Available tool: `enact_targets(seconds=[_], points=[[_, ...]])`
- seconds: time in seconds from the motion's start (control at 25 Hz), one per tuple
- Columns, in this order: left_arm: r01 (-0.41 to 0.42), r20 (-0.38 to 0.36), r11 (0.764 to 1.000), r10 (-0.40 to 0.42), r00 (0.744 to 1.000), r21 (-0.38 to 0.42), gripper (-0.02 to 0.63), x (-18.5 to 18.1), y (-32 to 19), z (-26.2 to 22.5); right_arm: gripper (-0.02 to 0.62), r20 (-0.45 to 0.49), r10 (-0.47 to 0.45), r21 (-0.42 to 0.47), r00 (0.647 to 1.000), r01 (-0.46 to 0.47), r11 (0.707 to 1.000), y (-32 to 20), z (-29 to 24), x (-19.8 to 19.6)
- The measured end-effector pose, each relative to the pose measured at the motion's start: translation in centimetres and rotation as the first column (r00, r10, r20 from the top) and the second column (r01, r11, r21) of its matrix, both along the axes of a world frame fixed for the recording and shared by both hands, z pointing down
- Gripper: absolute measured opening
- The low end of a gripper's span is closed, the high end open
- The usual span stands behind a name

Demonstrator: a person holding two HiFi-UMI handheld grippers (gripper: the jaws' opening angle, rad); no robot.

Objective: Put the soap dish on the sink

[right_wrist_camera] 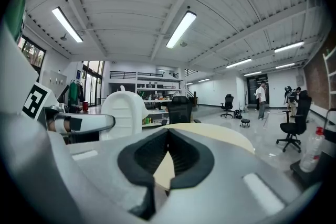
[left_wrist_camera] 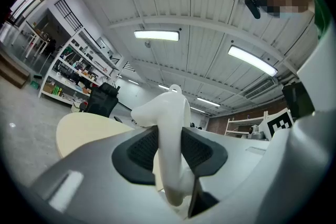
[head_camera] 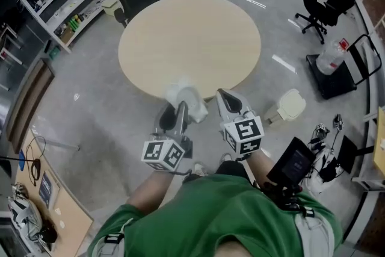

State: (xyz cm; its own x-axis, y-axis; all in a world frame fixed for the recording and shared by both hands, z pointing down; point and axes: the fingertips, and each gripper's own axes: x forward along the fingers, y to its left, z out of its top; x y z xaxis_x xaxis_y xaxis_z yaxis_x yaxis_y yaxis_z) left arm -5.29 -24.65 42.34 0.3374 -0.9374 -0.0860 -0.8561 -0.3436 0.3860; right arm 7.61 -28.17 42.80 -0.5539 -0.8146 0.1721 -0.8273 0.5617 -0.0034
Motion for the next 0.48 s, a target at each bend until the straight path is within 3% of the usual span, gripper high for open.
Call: enact_targets(seconds=[0.48], points=[[0.029,0.03,1.0,-0.029,0.999,-0.003,0.137,1.6,-5.8,-0.5,0.002,0.027,-0.032,0.004,0.999,0.032,0.999,-6.1,-0.3,1.3]])
